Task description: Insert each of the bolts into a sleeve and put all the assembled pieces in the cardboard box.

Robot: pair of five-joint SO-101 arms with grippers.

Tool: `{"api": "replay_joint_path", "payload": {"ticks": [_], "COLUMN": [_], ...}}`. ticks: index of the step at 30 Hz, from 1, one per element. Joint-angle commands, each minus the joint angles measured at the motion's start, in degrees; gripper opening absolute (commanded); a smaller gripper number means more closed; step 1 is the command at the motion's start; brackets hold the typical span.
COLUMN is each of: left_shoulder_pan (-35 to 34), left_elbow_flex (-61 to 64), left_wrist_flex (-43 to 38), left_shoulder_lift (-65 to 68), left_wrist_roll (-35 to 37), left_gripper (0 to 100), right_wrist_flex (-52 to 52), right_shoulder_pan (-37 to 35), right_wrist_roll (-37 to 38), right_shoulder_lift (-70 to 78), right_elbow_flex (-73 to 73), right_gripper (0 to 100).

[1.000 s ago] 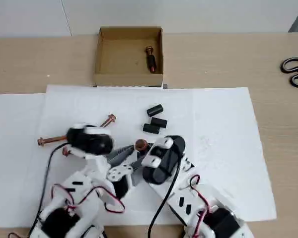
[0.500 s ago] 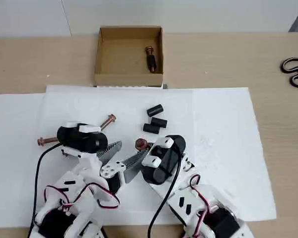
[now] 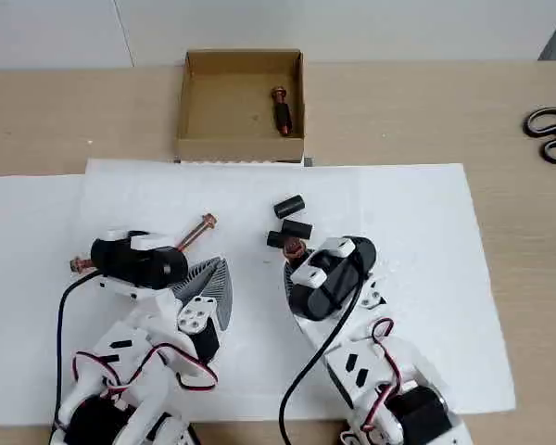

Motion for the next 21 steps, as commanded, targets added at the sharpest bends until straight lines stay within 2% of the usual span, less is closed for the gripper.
{"api": "replay_joint_path", "payload": {"ticks": [1,6,10,16,21], "left_shoulder_pan": [-2.64,-14.42,-20.22,-21.71,-21.89], "left_elbow_flex": [-1.98,3.38,10.07,16.31,19.38], "left_wrist_flex": [0.35,0.26,0.0,-1.93,-5.71], "left_shoulder_lift": [0.09,0.18,0.18,0.09,0.09], "left_wrist_roll": [-0.09,-0.35,-4.66,-5.8,-14.95], "left_gripper": [1,1,1,1,1], "right_wrist_flex": [-1.36,-1.36,-1.27,-1.27,-1.89], "right_shoulder_pan": [0.75,0.75,0.75,0.84,3.38], "right_wrist_roll": [0.0,0.0,0.0,0.0,0.0], "right_shoulder_lift": [-0.57,-0.57,-0.57,-0.48,-0.48], "right_elbow_flex": [-0.88,-0.62,-0.53,2.64,5.54], "right_gripper": [0.3,0.3,0.3,0.3,0.3]}}
